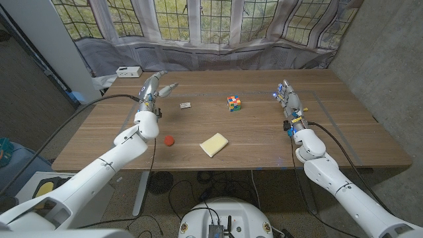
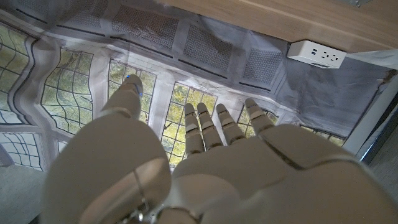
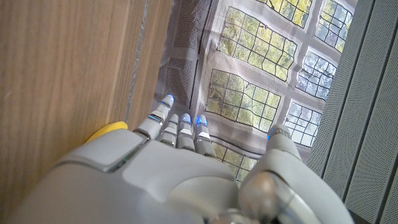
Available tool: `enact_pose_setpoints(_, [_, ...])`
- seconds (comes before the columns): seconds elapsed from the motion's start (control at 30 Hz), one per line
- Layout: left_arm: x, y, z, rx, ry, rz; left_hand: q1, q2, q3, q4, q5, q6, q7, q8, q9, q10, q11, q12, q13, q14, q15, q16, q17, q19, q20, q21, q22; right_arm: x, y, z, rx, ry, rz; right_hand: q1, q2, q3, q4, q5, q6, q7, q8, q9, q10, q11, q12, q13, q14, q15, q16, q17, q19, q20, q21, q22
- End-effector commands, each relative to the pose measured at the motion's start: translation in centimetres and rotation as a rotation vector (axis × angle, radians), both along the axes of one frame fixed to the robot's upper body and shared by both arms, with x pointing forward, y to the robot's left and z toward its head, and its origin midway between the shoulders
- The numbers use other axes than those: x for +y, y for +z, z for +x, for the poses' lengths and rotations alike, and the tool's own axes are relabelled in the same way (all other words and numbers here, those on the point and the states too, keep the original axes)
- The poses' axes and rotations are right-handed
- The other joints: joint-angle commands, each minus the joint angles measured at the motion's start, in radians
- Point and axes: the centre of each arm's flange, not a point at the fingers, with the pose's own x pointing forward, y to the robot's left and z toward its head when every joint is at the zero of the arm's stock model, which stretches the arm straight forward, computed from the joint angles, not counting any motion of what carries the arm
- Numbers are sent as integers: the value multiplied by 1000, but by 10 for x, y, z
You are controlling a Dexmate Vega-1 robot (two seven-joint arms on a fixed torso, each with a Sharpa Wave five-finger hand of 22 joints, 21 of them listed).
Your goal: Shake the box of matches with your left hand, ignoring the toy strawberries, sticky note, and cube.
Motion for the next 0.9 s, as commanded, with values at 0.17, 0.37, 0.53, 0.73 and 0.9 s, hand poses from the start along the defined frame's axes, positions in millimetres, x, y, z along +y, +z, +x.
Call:
enact_pose_setpoints(0.17, [-4,24,0,142,63,134,44,3,13,-4,4,8,-13,-1,1,4,-12,-5,2,-1,6,-4,0,-14,5,-5,3,5,-6,-9,2,-20,5,10,1,1,-5,-1,11,-3,-2,3,10,2,1,5,7,3,0,5,2,9,-2,3])
enact_pose_setpoints(0.37, [-7,31,0,194,97,182,63,-2,15,-6,5,11,-21,-1,2,4,-17,-7,2,-5,6,-5,0,-19,6,-6,3,6,-6,-11,2,-20,7,10,1,0,-5,-2,11,-4,-3,3,11,2,1,5,9,6,0,5,1,10,-2,3])
enact_pose_setpoints(0.53, [-8,40,0,253,115,219,87,-13,14,-6,6,36,-19,6,2,24,-20,-2,3,-3,8,-4,0,-22,7,-7,3,7,-7,-11,6,-19,3,10,1,0,-5,-2,11,-3,-3,3,12,1,0,5,8,6,0,5,0,11,-2,3])
enact_pose_setpoints(0.73, [-11,50,2,304,132,256,98,-18,9,3,4,46,-1,4,2,57,-5,7,3,-2,11,-3,0,-34,8,-9,3,9,-7,-11,7,-16,-3,10,1,0,-5,-2,12,-3,-4,3,12,1,0,6,8,6,-1,5,0,11,-2,3])
enact_pose_setpoints(0.9, [-11,59,5,349,134,286,99,-22,2,10,2,71,16,7,2,78,-1,11,3,0,12,-2,0,-44,8,-10,3,8,-6,-12,10,-21,6,11,1,-1,-6,-2,12,-4,-4,3,12,1,-1,6,8,7,-1,5,0,12,-2,3])
